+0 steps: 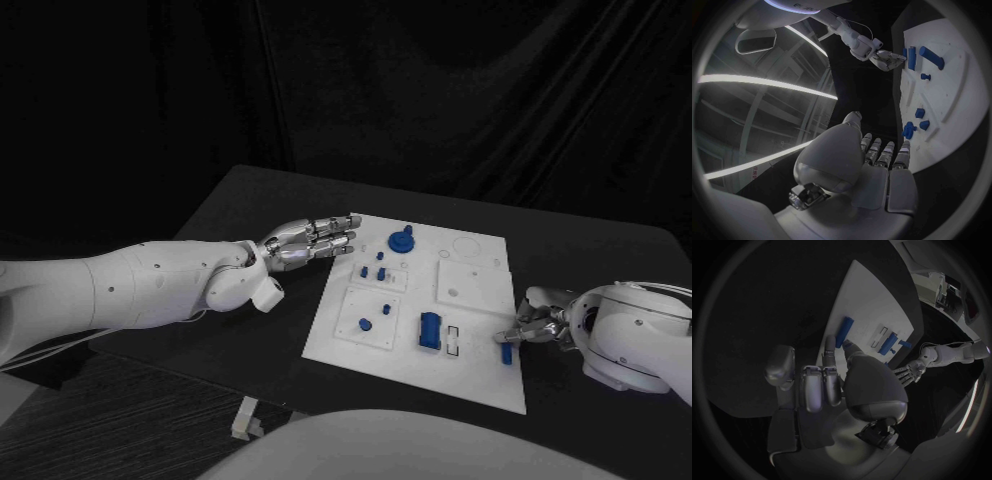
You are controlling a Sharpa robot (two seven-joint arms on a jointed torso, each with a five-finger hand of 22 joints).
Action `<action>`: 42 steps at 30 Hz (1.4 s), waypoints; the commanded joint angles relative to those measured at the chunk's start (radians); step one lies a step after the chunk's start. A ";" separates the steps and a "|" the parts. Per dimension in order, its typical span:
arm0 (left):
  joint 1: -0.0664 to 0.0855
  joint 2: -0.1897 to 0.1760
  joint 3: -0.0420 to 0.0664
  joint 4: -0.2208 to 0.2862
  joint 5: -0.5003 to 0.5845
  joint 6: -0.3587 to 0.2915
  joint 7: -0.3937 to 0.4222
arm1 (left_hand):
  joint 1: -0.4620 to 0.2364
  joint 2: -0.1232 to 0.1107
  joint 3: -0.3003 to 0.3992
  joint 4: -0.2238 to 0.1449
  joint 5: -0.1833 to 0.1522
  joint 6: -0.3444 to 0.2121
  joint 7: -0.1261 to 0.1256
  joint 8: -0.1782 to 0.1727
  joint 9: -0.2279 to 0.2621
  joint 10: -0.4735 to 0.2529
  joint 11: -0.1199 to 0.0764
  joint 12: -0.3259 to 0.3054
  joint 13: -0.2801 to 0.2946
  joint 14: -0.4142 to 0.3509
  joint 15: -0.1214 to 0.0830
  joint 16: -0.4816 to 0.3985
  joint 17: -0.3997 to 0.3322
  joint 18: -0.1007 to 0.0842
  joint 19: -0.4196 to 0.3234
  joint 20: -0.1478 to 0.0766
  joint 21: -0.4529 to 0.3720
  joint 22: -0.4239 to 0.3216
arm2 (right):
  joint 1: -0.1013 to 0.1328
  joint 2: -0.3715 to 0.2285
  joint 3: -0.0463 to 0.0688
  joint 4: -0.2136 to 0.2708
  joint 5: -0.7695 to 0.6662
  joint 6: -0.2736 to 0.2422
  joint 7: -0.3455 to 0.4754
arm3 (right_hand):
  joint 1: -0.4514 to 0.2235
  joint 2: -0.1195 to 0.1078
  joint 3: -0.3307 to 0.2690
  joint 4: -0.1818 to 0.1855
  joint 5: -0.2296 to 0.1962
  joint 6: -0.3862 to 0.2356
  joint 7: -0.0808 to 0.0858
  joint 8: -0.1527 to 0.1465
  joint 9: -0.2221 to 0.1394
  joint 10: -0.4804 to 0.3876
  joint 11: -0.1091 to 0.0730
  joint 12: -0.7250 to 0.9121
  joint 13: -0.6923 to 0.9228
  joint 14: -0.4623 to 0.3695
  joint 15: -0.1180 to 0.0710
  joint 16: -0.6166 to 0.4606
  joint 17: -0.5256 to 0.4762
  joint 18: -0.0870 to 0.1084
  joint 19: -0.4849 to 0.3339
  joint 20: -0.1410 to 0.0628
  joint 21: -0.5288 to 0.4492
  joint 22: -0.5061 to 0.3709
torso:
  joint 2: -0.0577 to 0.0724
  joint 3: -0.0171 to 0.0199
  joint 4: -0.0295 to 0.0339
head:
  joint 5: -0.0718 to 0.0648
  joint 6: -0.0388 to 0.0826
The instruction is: Assemble the parts on the task board
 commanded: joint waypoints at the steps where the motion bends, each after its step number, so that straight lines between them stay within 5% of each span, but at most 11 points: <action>1: -0.001 0.000 0.001 0.002 0.007 0.011 0.009 | 0.018 -0.006 0.035 -0.003 0.018 -0.001 0.005 -0.004 -0.001 -0.004 0.003 0.015 -0.005 0.001 0.011 0.018 0.006 -0.004 0.008 0.000 -0.008 0.011 | -0.005 0.005 0.000 -0.003 -0.010 0.013 -0.019 | 0.037 -0.003 0.011 -0.021 0.055 -0.009 0.001 -0.023 -0.021 0.114 0.003 0.017 0.277 0.114 0.003 0.025 0.278 -0.006 0.013 0.002 0.002 0.152 | 0.000 -0.0001 0.0000 | -0.001 0.000; 6: -0.002 0.001 0.001 0.002 0.007 0.011 0.009 | 0.018 -0.006 0.035 -0.003 0.018 -0.001 0.005 -0.004 -0.001 -0.004 0.003 0.015 -0.005 0.001 0.011 0.018 0.006 -0.004 0.008 0.000 -0.008 0.011 | -0.007 0.011 0.000 -0.005 -0.010 0.013 -0.019 | 0.077 -0.012 0.058 -0.069 0.142 -0.016 0.006 -0.045 -0.039 0.114 0.008 0.017 0.277 0.114 0.006 0.025 0.278 -0.005 0.012 0.006 -0.002 0.151 | 0.000 -0.0001 -0.0001 | -0.001 0.000; 18: -0.002 0.000 0.001 0.002 0.007 0.012 0.008 | 0.018 -0.006 0.036 -0.005 0.019 -0.001 0.008 -0.004 -0.001 -0.004 0.004 0.014 -0.005 0.001 0.011 0.018 0.006 -0.004 0.008 0.000 -0.008 0.011 | -0.009 0.015 0.000 0.006 -0.004 -0.028 -0.013 | 0.110 -0.037 0.172 -0.174 0.214 -0.027 0.023 -0.053 -0.038 0.114 0.023 0.017 0.277 0.114 0.019 0.025 0.278 -0.005 0.010 0.017 -0.007 0.151 | 0.000 -0.0001 0.0000 | 0.002 0.000; 27: -0.002 0.001 0.001 0.001 0.007 0.013 0.008 | 0.018 -0.006 0.036 -0.005 0.019 -0.001 0.008 -0.004 -0.001 -0.004 0.004 0.014 -0.005 0.001 0.011 0.018 0.006 -0.004 0.008 0.000 -0.008 0.011 | -0.003 0.004 0.001 0.024 0.157 -0.100 -0.003 | 0.064 -0.040 0.212 -0.191 0.279 -0.020 0.018 -0.033 -0.014 0.114 0.018 0.017 0.277 0.114 0.016 0.025 0.278 -0.007 0.016 0.016 0.008 0.155 | 0.000 -0.0001 -0.0001 | -0.001 0.000; 42: -0.003 0.000 0.001 0.001 0.007 0.013 0.006 | 0.017 -0.007 0.042 -0.009 0.020 0.000 0.003 -0.004 -0.001 -0.001 0.022 0.026 -0.003 0.002 0.014 0.020 0.007 -0.006 0.008 0.000 -0.008 0.009 | 0.023 0.013 0.001 0.018 0.485 -0.156 0.002 | 0.017 -0.041 0.239 -0.192 0.271 -0.006 0.007 -0.017 0.004 0.114 0.008 0.017 0.277 0.114 0.008 0.025 0.278 -0.017 0.036 0.008 0.070 0.169 | 0.000 0.0000 0.0002 | -0.004 0.000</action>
